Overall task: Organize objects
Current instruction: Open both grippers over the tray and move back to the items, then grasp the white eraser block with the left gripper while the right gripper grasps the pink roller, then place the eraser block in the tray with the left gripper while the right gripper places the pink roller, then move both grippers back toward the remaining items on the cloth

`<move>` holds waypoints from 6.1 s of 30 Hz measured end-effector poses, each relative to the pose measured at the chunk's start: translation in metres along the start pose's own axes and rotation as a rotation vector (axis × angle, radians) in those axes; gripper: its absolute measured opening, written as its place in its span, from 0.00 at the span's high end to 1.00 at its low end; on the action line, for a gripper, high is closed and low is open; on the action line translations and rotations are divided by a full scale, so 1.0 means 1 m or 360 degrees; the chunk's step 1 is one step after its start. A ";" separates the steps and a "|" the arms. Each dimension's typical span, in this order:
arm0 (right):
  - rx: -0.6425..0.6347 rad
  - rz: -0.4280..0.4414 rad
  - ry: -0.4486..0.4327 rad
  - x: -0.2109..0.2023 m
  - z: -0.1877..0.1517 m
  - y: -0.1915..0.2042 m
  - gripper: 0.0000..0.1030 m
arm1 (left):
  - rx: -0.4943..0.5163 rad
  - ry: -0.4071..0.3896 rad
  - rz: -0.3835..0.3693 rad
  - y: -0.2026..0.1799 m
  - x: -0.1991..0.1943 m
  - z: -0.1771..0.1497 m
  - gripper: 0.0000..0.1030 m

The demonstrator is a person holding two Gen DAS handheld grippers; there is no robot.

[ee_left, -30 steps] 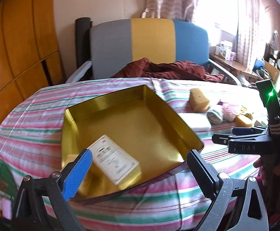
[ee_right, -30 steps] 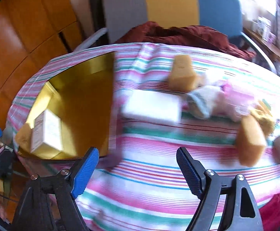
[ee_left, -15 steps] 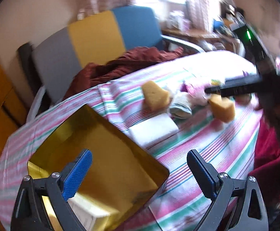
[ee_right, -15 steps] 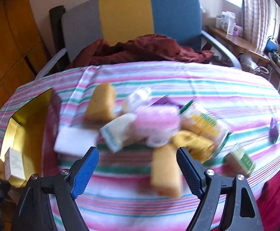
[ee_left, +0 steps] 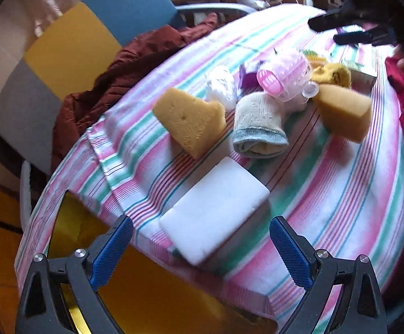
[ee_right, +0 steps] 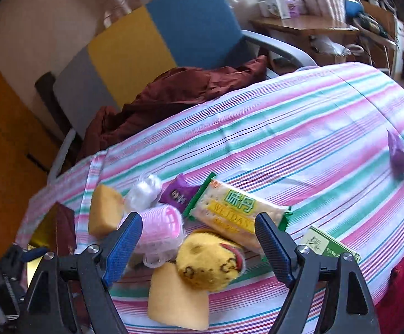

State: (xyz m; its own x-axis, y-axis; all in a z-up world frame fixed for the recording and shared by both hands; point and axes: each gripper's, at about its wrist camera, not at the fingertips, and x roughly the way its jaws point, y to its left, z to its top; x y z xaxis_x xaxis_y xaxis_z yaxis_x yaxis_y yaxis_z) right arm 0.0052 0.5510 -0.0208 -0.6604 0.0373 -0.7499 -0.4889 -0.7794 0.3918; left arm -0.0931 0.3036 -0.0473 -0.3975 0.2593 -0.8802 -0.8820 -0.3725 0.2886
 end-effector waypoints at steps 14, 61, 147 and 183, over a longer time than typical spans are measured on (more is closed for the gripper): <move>-0.0205 -0.0001 0.0123 0.018 -0.012 0.022 0.18 | 0.0044 0.0131 -0.0179 0.003 0.048 0.015 0.05; -0.0719 0.0537 0.0157 0.003 -0.066 0.180 0.33 | -0.1495 -0.0481 -0.0020 0.141 -0.132 -0.187 0.38; -0.0996 0.0228 0.0196 0.015 -0.178 0.276 0.14 | -0.1646 -0.0545 0.0433 0.076 -0.145 -0.263 0.03; -0.0522 -0.0479 -0.0154 -0.016 -0.033 0.053 0.12 | -0.1091 -0.0412 0.0197 -0.005 -0.121 -0.159 0.01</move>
State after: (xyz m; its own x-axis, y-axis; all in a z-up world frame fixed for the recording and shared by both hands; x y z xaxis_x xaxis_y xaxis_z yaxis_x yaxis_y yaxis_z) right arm 0.0084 0.4884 -0.0050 -0.5744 0.3384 -0.7453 -0.4709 -0.8814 -0.0373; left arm -0.0006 0.1327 -0.0024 -0.6054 0.3494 -0.7151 -0.5049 -0.8632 0.0057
